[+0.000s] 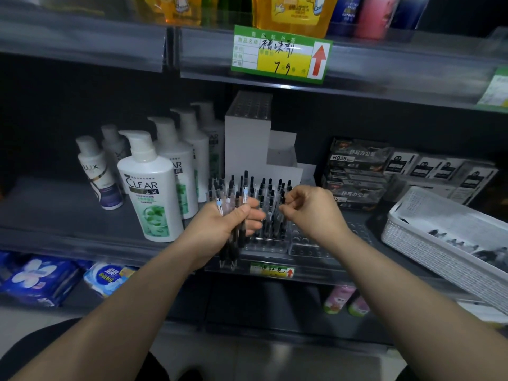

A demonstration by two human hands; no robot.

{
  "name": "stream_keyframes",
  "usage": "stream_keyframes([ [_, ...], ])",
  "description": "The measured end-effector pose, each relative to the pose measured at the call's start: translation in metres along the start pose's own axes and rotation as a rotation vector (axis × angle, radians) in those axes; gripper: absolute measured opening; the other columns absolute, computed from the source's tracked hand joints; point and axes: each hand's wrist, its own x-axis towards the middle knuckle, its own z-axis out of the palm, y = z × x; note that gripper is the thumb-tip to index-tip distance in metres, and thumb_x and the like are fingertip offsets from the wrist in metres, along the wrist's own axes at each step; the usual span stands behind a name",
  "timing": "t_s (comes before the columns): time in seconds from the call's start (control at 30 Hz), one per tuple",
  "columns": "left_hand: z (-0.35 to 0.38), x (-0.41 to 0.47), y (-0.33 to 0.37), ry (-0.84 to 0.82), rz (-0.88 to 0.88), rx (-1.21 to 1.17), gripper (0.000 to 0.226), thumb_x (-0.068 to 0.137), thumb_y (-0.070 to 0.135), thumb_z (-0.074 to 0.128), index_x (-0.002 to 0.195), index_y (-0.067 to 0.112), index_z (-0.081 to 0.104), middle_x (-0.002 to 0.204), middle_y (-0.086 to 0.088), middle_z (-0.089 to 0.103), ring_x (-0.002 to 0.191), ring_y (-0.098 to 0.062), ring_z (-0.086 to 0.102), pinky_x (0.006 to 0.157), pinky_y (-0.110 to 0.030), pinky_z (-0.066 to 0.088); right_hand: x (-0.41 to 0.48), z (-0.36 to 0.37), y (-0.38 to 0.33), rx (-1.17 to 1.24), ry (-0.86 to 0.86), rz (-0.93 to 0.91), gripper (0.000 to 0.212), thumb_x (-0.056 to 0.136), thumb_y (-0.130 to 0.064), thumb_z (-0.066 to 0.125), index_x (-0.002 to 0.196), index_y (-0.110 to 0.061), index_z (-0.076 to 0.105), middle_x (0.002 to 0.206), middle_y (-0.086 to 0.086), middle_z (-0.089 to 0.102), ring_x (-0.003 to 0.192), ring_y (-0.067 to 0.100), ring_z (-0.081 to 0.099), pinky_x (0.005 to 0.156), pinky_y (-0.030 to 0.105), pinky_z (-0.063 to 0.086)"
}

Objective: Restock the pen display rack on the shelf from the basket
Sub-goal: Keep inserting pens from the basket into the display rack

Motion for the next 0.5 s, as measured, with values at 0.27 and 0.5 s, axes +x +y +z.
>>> stream_keyframes([
  [0.27, 0.012, -0.005, -0.001, -0.123, -0.010, 0.004, 0.017, 0.096, 0.012, 0.054, 0.108, 0.011, 0.065, 0.099, -0.009, 0.075, 0.092, -0.022, 0.072, 0.080, -0.030, 0.058, -0.007, -0.015, -0.008, 0.327, 0.009, 0.008, 0.004, 0.087, -0.020, 0.068, 0.088, -0.022, 0.071, 0.079, -0.008, 0.069, 0.074, 0.012, 0.063, 0.071, 0.027, 0.054],
  [0.5, 0.025, -0.001, -0.001, -0.189, -0.014, 0.047, 0.016, 0.095, 0.010, 0.055, 0.106, 0.005, 0.066, 0.097, -0.012, 0.075, 0.090, -0.024, 0.073, 0.080, -0.031, 0.059, -0.012, -0.023, -0.020, 0.553, -0.173, 0.010, 0.011, 0.082, -0.018, 0.074, 0.084, -0.007, 0.072, 0.076, 0.005, 0.069, 0.068, 0.011, 0.060, 0.069, 0.024, 0.052],
])
